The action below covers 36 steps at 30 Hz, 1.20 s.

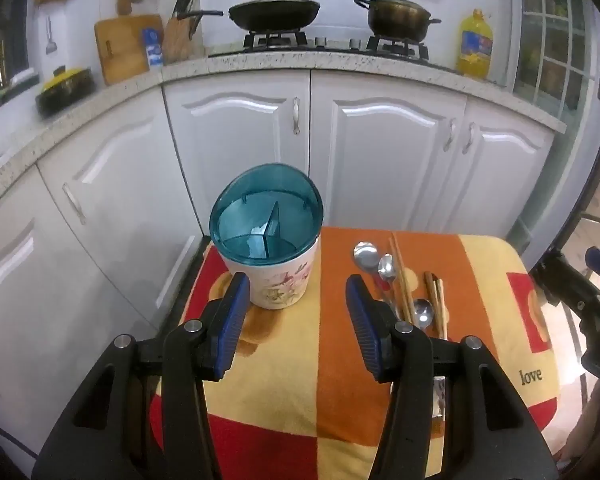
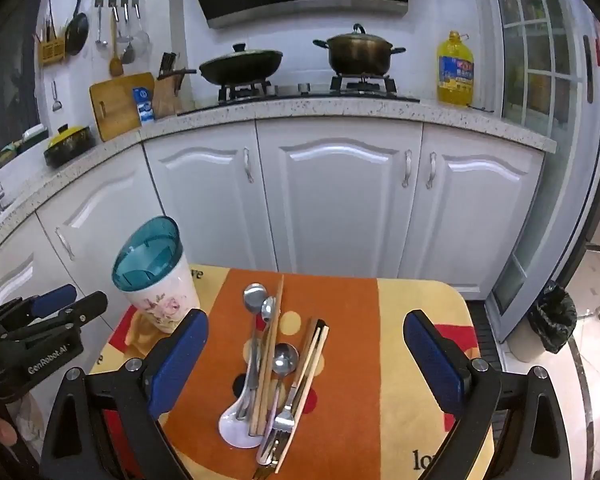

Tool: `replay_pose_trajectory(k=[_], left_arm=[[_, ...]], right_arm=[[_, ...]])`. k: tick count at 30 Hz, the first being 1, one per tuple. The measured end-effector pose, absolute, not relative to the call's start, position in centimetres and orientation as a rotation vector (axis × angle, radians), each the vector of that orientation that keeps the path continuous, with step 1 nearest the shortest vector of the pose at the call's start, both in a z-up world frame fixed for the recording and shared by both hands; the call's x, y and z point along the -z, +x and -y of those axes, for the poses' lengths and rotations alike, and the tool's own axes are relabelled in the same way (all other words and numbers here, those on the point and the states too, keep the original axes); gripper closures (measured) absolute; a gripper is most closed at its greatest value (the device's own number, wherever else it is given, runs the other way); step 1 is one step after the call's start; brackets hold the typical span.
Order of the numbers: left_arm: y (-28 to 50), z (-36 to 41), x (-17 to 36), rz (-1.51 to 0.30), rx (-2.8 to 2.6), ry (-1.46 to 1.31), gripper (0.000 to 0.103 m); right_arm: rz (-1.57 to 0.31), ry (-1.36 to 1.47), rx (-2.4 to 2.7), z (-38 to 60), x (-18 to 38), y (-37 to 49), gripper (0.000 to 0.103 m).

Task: Organize utensils

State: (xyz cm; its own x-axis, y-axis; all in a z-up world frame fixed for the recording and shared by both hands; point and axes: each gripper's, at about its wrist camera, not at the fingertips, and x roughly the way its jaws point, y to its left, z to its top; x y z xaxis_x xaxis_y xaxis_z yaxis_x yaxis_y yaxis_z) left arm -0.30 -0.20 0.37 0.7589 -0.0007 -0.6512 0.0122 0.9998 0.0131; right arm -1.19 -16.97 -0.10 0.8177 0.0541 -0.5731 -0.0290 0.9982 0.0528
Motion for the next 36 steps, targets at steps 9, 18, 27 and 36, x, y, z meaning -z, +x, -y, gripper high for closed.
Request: replay_pose_trajectory(k=[9, 18, 27, 36], left_arm=[[-2.0, 1.1, -1.4, -0.669, -0.007, 0.032, 0.054], [-1.8, 0.6, -1.9, -0.694, 0.004, 0.026, 0.054], [-1.2, 0.6, -1.4, -0.701, 0.001, 0.031, 0.054], [-0.9, 0.7, -0.8, -0.726, -0.004, 0.047, 0.054]], right_arm=[[-0.578, 0.001, -0.049, 15.6, -1.0, -2.4, 0.006], [-0.586, 0.018, -0.045, 15.8, -1.0, -2.3, 0.006], [-0.603, 0.004, -0.05, 15.5, -0.6, -2.0, 0.006], [-0.624, 0.002, -0.045, 15.4, -0.1, -1.5, 0.006]])
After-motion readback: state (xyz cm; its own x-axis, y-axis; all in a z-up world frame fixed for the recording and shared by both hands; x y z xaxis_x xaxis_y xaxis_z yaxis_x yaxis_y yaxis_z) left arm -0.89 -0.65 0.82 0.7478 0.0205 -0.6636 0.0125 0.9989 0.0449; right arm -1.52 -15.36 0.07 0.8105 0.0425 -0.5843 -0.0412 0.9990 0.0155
